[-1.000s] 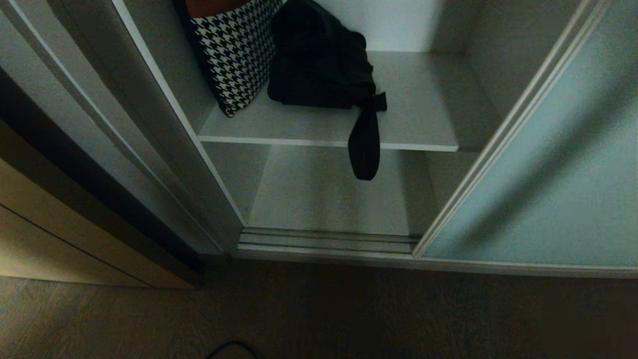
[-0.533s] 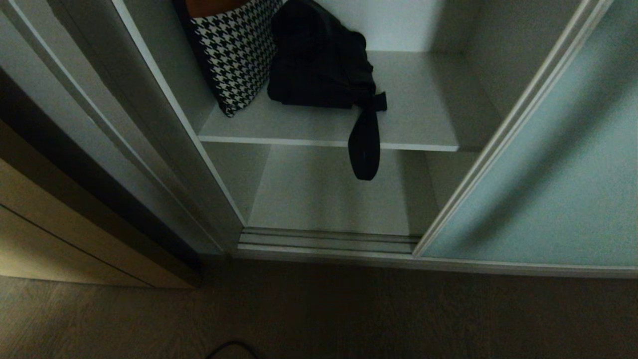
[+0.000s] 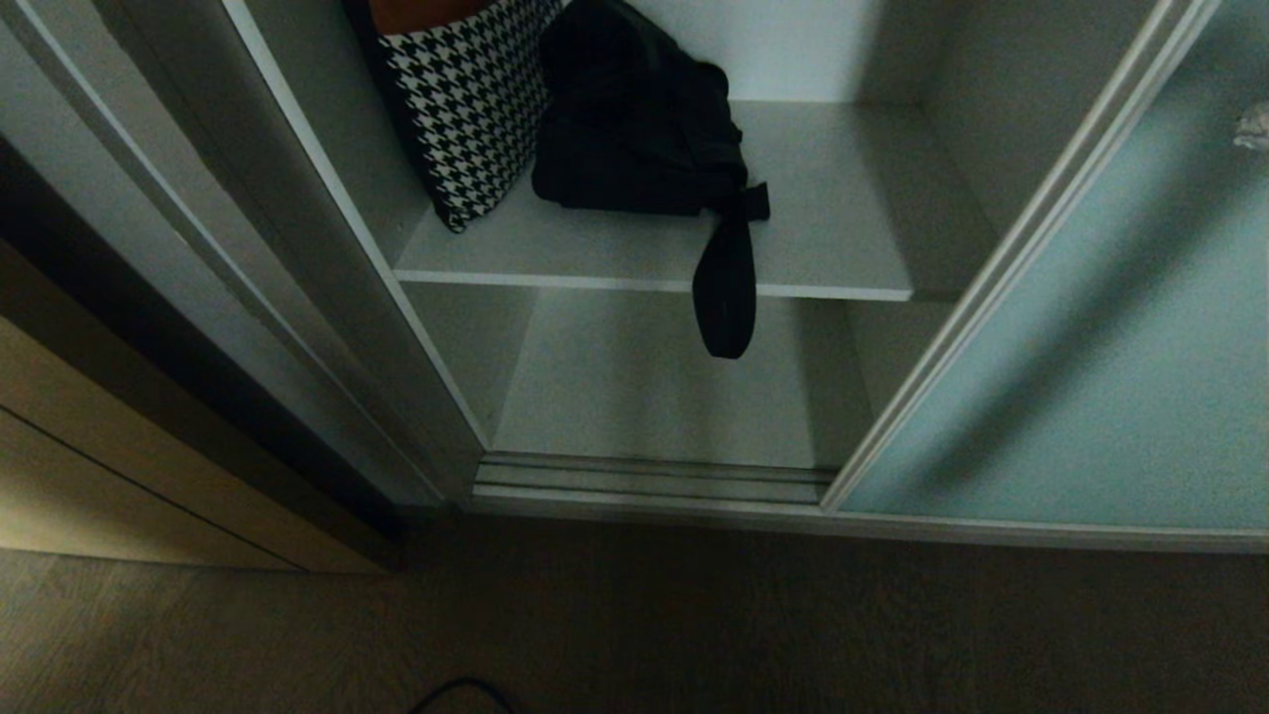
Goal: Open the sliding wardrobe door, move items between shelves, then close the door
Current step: Close the door
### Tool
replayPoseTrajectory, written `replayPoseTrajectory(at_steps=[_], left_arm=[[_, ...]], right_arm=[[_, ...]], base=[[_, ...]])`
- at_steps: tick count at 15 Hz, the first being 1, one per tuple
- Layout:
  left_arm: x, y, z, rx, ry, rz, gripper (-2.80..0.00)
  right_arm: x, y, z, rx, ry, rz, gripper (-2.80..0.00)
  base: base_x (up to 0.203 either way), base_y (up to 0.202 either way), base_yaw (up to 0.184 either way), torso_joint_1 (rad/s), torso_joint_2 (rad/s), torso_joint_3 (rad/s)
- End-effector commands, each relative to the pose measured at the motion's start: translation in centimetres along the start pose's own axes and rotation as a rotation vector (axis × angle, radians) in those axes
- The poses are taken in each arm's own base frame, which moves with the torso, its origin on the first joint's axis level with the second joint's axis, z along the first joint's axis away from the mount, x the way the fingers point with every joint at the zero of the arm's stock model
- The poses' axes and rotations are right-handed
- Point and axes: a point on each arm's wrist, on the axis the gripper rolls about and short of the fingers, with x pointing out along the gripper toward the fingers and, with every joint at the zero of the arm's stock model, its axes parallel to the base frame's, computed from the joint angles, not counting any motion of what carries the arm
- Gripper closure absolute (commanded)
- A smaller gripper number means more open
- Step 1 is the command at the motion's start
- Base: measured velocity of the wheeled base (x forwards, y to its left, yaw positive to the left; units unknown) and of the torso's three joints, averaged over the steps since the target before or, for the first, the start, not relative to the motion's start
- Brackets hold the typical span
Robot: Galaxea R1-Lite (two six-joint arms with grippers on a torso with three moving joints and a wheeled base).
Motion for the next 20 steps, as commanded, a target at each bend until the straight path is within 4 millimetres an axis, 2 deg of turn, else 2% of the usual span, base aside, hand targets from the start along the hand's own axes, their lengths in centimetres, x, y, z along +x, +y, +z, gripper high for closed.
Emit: replayPoseTrajectory(at_steps=[1,14,20], left_arm=[[0.0,0.0,0.0,0.0,0.002,0.001,0.0],[0.0,0.0,0.0,0.0,0.001,0.001,0.0],[0.0,0.0,0.0,0.0,0.004,0.001,0.0]], right_arm=[[1.1,-1.0,0.1,0.022,0.025,-0.003,0.0],[5.0,-3.8,2.1,0.021,-0.017,0.031,0.0],[5.7,-4.3,2.3,0.019,-0.022,0.035,0.0]], base=[[0.0,0.0,0.0,0.0,0.0,0.0],[0.0,0.0,0.0,0.0,0.0,0.0],[0.0,0.0,0.0,0.0,0.0,0.0]])
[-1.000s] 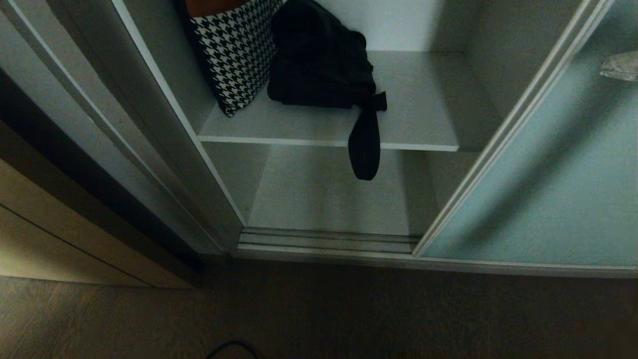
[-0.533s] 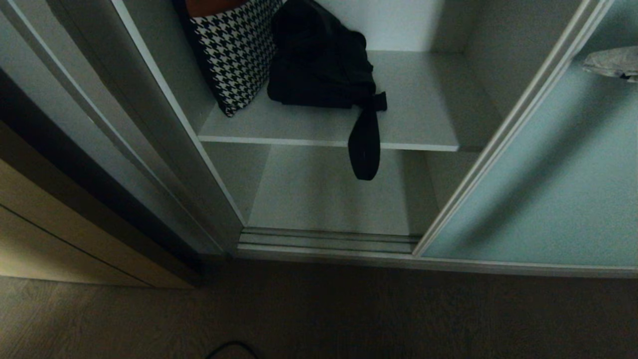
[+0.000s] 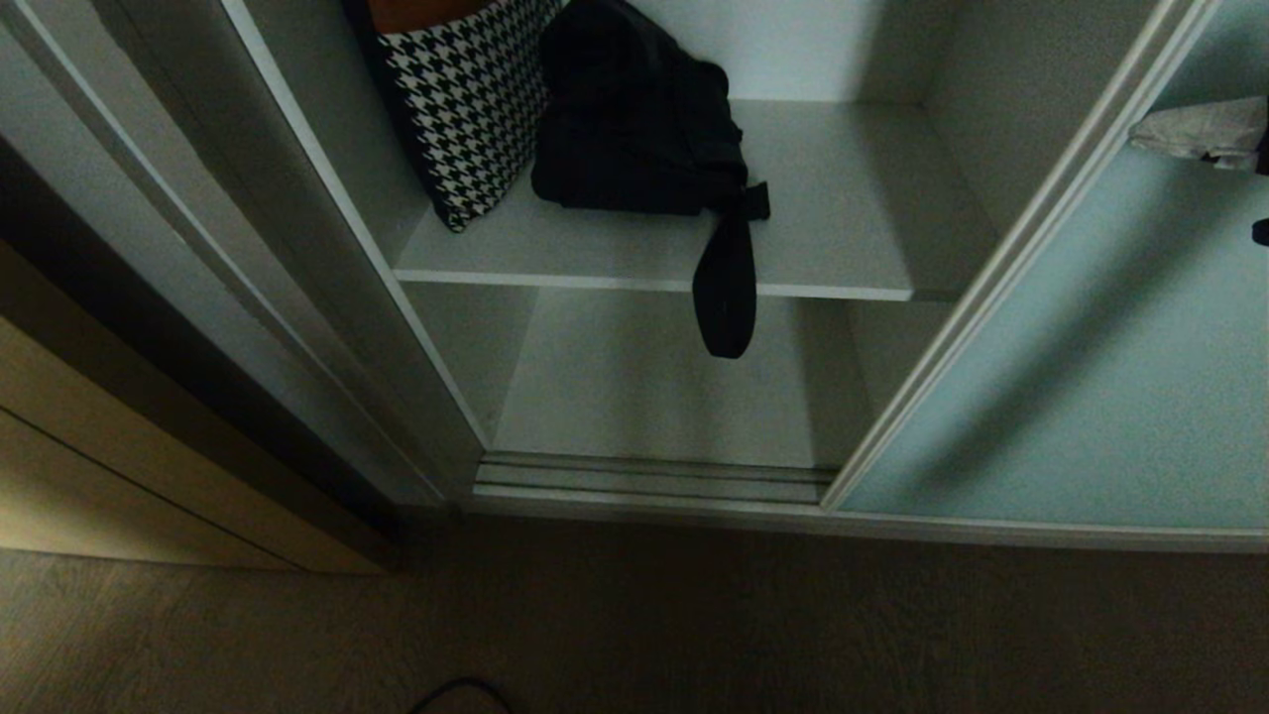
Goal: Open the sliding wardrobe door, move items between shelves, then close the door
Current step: Close the door
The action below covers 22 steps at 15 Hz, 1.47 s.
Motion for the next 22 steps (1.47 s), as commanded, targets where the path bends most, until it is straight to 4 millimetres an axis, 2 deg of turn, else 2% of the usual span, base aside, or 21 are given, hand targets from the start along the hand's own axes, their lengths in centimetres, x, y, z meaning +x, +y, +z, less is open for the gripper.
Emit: replayPoseTrajectory(at_steps=[1,6,10,18,19,22], left_arm=[[0.0,0.0,0.0,0.0,0.002,0.001,0.0],[0.0,0.0,0.0,0.0,0.002,0.001,0.0],[0.0,0.0,0.0,0.0,0.001,0.001,0.0],[0.0,0.0,0.0,0.0,0.002,0.001,0.0],[0.0,0.0,0.0,0.0,0.001,0.001,0.0],[0.0,0.0,0.0,0.0,0.001,0.001,0.0]], right_arm=[[0.2,-0.2,0.0,0.003,0.005,0.004,0.0],[0.4,0.0,0.2,-0.02,-0.01,0.027,0.0],[1.3,1.2,-0.7,-0.041,0.021,0.096,0.0],[4.5,5.0,-5.0,-0.032,0.203,0.278,0.0],[4.4,5.5,-5.5,-0.042,0.215,0.293,0.0],[0.7,7.1,-6.3,-0.072,0.199,0.336,0.0]], base=[[0.0,0.0,0.0,0.0,0.0,0.0],[0.0,0.0,0.0,0.0,0.0,0.0],[0.0,0.0,0.0,0.0,0.0,0.0],[0.0,0.0,0.0,0.0,0.0,0.0],[0.0,0.0,0.0,0.0,0.0,0.0],[0.0,0.0,0.0,0.0,0.0,0.0]])
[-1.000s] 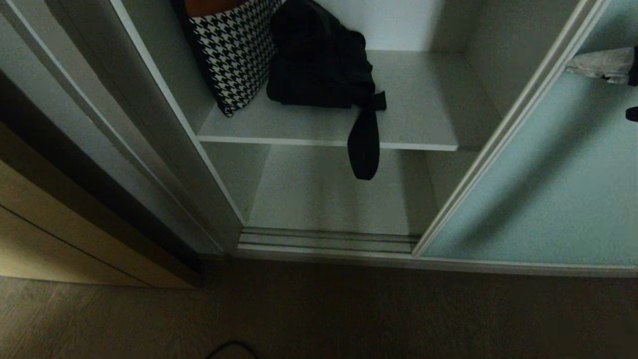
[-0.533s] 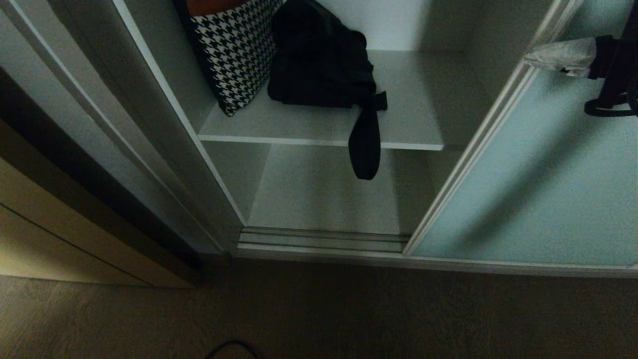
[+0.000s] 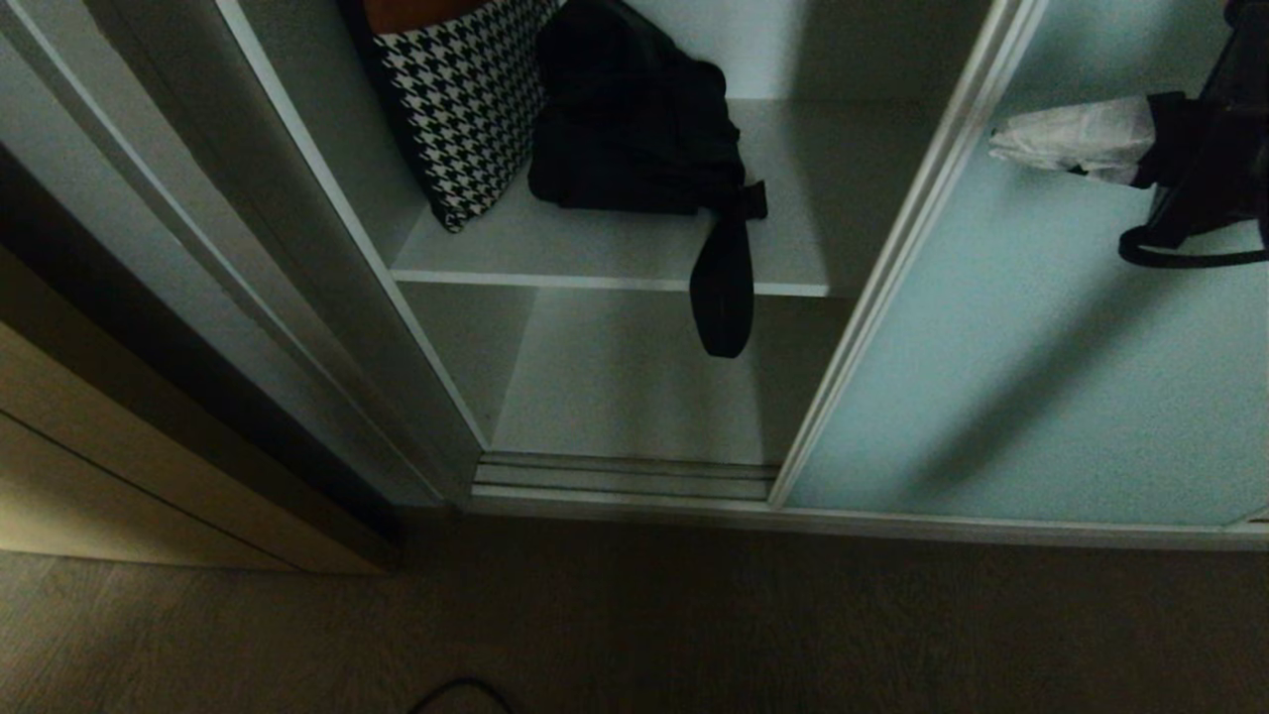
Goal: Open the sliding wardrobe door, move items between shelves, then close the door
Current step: Close the door
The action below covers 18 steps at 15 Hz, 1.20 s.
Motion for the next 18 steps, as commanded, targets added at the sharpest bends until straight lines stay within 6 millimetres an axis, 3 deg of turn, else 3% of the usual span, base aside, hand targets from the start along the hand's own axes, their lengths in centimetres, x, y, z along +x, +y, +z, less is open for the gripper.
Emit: replayPoseTrajectory(at_steps=[1,4,7,13,18], left_arm=[[0.0,0.0,0.0,-0.001,0.003,0.001,0.0],[0.0,0.0,0.0,-0.001,0.003,0.001,0.0],[0.0,0.0,0.0,-0.001,0.003,0.001,0.0],[0.0,0.0,0.0,-0.001,0.002,0.001,0.0],[0.0,0.0,0.0,-0.001,0.003,0.001,0.0]], right_arm=[[-2.6,2.4,-0.9,-0.031,-0.023,0.035,0.0],[-3.8,3.3,-1.2,-0.062,-0.07,0.011,0.0],[-2.3,2.0,-1.0,-0.13,-0.079,-0.055,0.0],[0.8,-0.4,-1.1,-0.097,-0.073,-0.156,0.0],[2.3,-0.7,-0.6,-0.096,-0.102,-0.197,0.0]], base=[[0.0,0.0,0.0,0.0,0.0,0.0],[0.0,0.0,0.0,0.0,0.0,0.0],[0.0,0.0,0.0,0.0,0.0,0.0],[0.0,0.0,0.0,0.0,0.0,0.0],[0.0,0.0,0.0,0.0,0.0,0.0]])
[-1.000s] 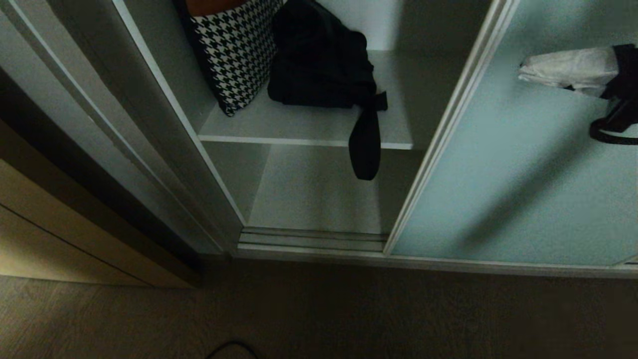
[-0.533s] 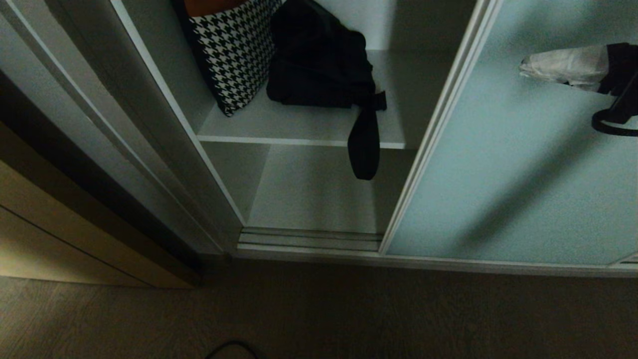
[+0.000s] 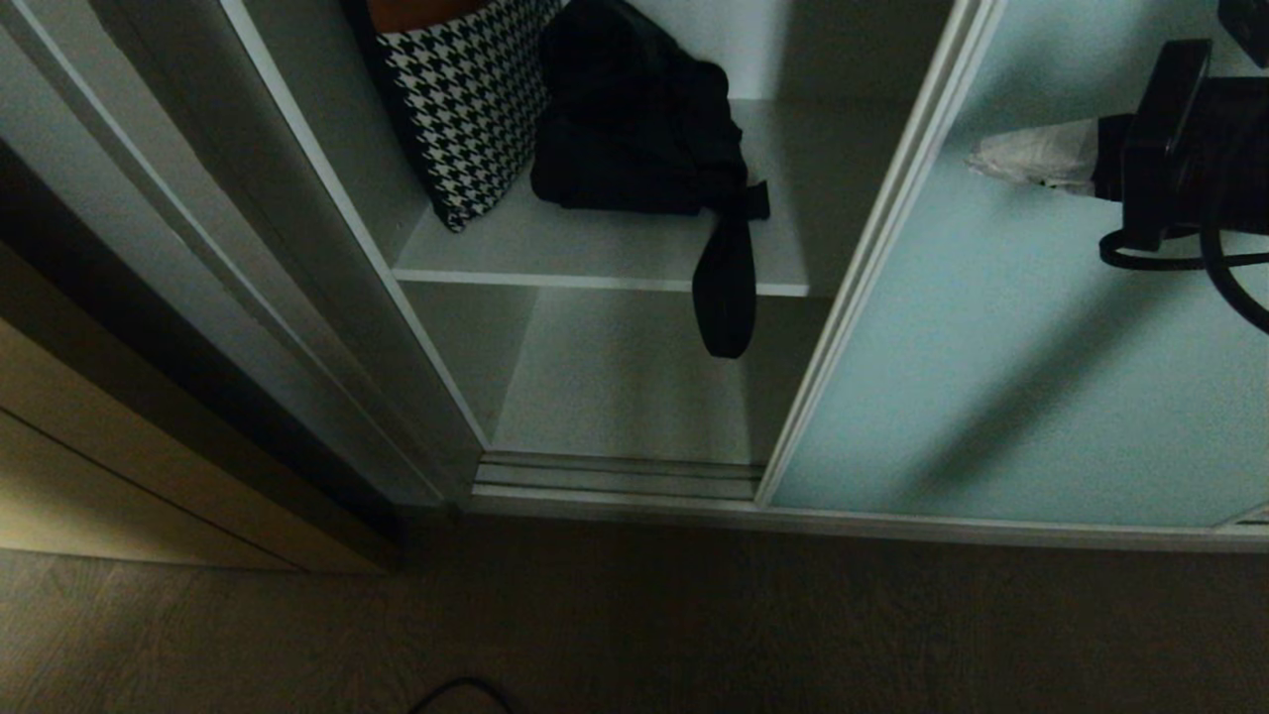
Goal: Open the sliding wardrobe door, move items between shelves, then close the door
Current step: Close the door
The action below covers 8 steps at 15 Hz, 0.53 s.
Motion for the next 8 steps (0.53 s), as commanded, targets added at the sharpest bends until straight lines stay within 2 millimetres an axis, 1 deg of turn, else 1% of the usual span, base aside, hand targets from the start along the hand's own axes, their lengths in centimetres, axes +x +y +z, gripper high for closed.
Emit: replayPoseTrajectory(at_steps=[1,6,8], left_arm=[[0.0,0.0,0.0,0.0,0.003,0.0,0.0],[0.0,0.0,0.0,0.0,0.001,0.0,0.0],[0.0,0.0,0.0,0.0,0.001,0.0,0.0]], right_arm=[[0.7,-0.3,0.0,0.007,0.01,-0.001,0.0],[1.5,-0.4,0.6,-0.006,-0.034,-0.01,0.0],[1.8,-0.7,0.8,-0.014,-0.091,-0.029,0.0]], base=[[0.0,0.0,0.0,0.0,0.0,0.0],[0.0,0.0,0.0,0.0,0.0,0.0],[0.0,0.0,0.0,0.0,0.0,0.0]])
